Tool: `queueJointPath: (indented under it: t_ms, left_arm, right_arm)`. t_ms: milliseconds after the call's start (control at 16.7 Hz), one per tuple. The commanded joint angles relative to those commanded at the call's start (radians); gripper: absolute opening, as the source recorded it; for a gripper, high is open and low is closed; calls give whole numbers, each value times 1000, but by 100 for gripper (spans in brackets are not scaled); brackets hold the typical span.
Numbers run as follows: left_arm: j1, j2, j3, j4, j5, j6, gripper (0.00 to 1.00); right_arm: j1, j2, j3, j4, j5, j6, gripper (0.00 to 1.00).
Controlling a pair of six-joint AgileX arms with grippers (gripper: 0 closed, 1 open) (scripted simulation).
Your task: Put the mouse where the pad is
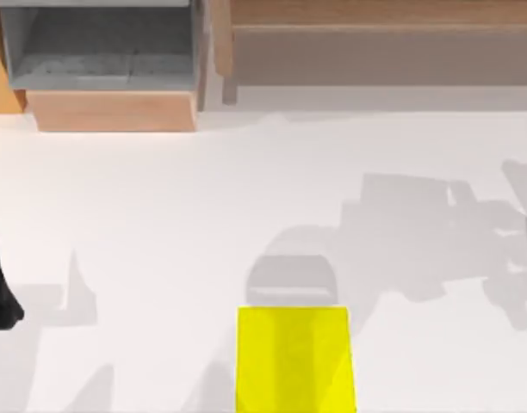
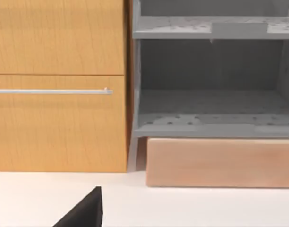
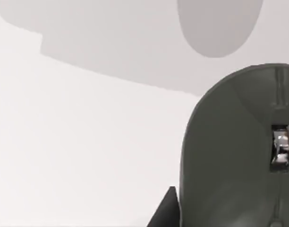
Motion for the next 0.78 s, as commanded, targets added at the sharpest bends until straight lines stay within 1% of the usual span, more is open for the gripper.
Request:
queueJointPath:
  t_ms: [180,300,480,780]
  left_arm:
    - [0,0,0,0,0,0,100]
    - [0,0,0,0,0,0,100]
    - [0,0,0,0,0,0,100]
    - [0,0,0,0,0,0,100]
  right_arm:
    - [140,29,25,-4,2,245,0]
    - [247,46,35,-5,3,457,0]
    - [414,68,40,-5,-1,824,0]
    - [679,91,24,0,-17,1508,0]
